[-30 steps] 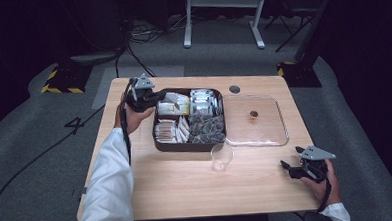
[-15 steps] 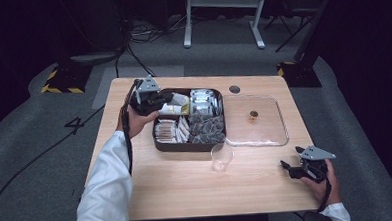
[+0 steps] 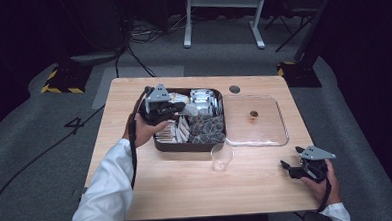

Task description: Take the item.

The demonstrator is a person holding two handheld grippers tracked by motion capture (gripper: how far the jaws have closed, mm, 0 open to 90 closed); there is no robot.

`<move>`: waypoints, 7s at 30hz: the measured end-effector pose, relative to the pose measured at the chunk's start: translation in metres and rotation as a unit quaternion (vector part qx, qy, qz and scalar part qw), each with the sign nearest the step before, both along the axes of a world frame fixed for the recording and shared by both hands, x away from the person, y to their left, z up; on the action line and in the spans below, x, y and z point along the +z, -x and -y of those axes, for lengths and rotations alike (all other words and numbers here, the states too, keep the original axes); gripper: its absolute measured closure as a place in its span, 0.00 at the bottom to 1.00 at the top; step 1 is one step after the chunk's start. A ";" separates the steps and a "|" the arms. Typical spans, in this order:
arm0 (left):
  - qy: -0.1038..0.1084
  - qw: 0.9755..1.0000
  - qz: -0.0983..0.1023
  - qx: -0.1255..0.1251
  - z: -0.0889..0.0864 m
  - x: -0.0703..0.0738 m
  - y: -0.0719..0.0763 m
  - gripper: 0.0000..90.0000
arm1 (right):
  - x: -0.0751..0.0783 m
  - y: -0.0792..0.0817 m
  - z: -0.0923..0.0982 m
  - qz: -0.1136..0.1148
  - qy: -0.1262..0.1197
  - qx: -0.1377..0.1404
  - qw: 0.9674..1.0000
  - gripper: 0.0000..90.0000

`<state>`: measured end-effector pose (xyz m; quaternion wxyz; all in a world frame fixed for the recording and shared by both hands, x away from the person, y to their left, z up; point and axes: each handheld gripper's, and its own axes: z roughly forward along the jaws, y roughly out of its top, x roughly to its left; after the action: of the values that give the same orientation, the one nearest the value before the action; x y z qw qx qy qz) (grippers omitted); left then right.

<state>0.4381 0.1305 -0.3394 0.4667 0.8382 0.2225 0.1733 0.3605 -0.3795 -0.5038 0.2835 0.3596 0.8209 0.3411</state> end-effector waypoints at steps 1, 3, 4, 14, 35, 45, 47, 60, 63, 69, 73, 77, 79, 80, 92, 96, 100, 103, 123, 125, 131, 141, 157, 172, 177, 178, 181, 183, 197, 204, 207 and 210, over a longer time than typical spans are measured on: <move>-0.007 1.000 0.002 -0.009 0.006 0.000 0.005 0.97 | 0.000 0.000 0.000 0.000 0.000 0.000 1.000 0.20; -0.015 1.000 0.004 -0.014 0.010 -0.001 0.007 0.97 | 0.000 0.000 0.000 0.000 0.000 0.000 1.000 0.20; -0.018 1.000 0.004 -0.020 0.013 -0.002 0.008 0.97 | 0.000 0.000 0.000 0.000 0.000 0.000 1.000 0.20; -0.014 0.998 -0.004 -0.067 0.038 -0.009 0.023 0.97 | 0.000 0.000 0.000 0.000 0.000 0.000 1.000 0.20; -0.043 0.989 -0.044 -0.136 0.080 -0.053 0.044 0.97 | 0.000 0.000 0.000 0.000 0.000 -0.001 1.000 0.20; -0.059 0.987 -0.066 -0.135 0.093 -0.074 0.041 0.93 | 0.000 0.000 0.000 0.000 0.000 -0.001 1.000 0.20; -0.063 0.987 -0.065 -0.134 0.094 -0.075 0.042 0.90 | 0.000 0.000 0.000 0.000 0.000 -0.001 1.000 0.20; -0.055 0.988 -0.050 -0.132 0.094 -0.067 0.043 0.81 | 0.000 0.000 0.000 0.001 0.001 -0.001 1.000 0.20; -0.052 0.989 -0.042 -0.131 0.090 -0.062 0.044 0.80 | 0.000 0.000 0.000 0.001 0.001 -0.001 1.000 0.20; -0.048 0.993 -0.028 -0.104 0.079 -0.052 0.044 0.70 | 0.000 0.001 0.000 0.000 0.000 -0.001 1.000 0.20; -0.058 0.994 -0.017 -0.094 0.070 -0.047 0.046 0.59 | 0.000 0.000 0.000 0.000 0.000 0.000 1.000 0.20; -0.068 0.995 -0.007 -0.072 0.061 -0.043 0.051 0.48 | 0.000 0.000 0.000 0.000 0.000 0.000 1.000 0.20; -0.075 0.996 -0.005 -0.055 0.054 -0.042 0.054 0.42 | 0.000 0.000 0.000 0.000 0.000 0.000 1.000 0.20; -0.075 0.996 -0.005 -0.055 0.054 -0.042 0.054 0.41 | 0.000 0.000 0.000 0.000 0.000 0.000 1.000 0.20; -0.110 0.994 0.002 -0.009 0.020 -0.046 0.061 0.28 | 0.000 0.000 0.000 0.000 0.000 0.000 1.000 0.20; -0.116 0.993 0.002 0.001 0.011 -0.047 0.064 0.24 | 0.000 0.000 0.000 0.000 0.000 0.000 1.000 0.20; -0.124 0.992 0.003 0.009 0.003 -0.051 0.068 0.24 | 0.000 0.000 0.000 0.000 0.000 0.000 1.000 0.20; -0.135 0.991 -0.001 0.014 -0.004 -0.058 0.071 0.21 | 0.000 0.000 0.000 0.000 0.000 0.000 1.000 0.20; -0.192 0.978 -0.020 0.083 -0.064 -0.105 0.090 0.20 | 0.000 0.000 0.000 0.000 0.000 -0.002 1.000 0.20; -0.188 0.978 -0.026 0.089 -0.071 -0.110 0.091 0.20 | 0.000 0.000 0.000 -0.001 0.000 -0.002 1.000 0.20; -0.192 0.975 -0.049 0.105 -0.088 -0.126 0.091 0.19 | 0.000 0.000 0.000 -0.001 -0.001 -0.002 1.000 0.20; -0.175 0.975 -0.067 0.116 -0.105 -0.141 0.095 0.19 | 0.000 0.000 0.000 -0.001 -0.001 -0.002 1.000 0.20; -0.098 0.979 -0.110 0.140 -0.136 -0.161 0.099 0.19 | 0.000 0.000 0.000 0.000 0.000 -0.002 1.000 0.20; -0.071 0.975 -0.126 0.166 -0.150 -0.165 0.103 0.18 | 0.000 0.001 0.000 0.001 0.001 -0.002 1.000 0.20; -0.072 0.975 -0.127 0.166 -0.150 -0.165 0.102 0.17 | 0.000 0.000 0.000 0.001 0.001 -0.003 1.000 0.20; -0.072 0.975 -0.127 0.166 -0.150 -0.165 0.102 0.17 | 0.000 0.000 0.000 0.002 0.002 -0.005 1.000 0.20; -0.073 0.975 -0.127 0.166 -0.149 -0.165 0.100 0.16 | 0.000 0.001 0.001 0.001 0.002 -0.005 1.000 0.20; -0.073 0.975 -0.127 0.166 -0.149 -0.165 0.099 0.16 | 0.000 0.001 0.000 0.002 0.001 -0.005 1.000 0.20; -0.073 0.975 -0.127 0.167 -0.149 -0.165 0.099 0.16 | 0.000 0.000 0.001 -0.001 0.000 -0.003 1.000 0.20; -0.072 0.974 -0.129 0.169 -0.149 -0.165 0.099 0.16 | 0.000 0.000 0.001 -0.001 -0.001 -0.001 1.000 0.20; -0.071 0.974 -0.129 0.170 -0.149 -0.166 0.099 0.16 | 0.000 0.001 0.001 -0.001 0.000 -0.001 1.000 0.20; -0.071 0.974 -0.129 0.170 -0.149 -0.166 0.099 0.16 | 0.000 0.001 0.001 0.000 0.000 -0.001 1.000 0.20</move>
<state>0.3393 0.2792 -0.5049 0.3369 0.8345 0.4073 0.1558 0.3599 -0.3801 -0.5038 0.2835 0.3605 0.8207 0.3408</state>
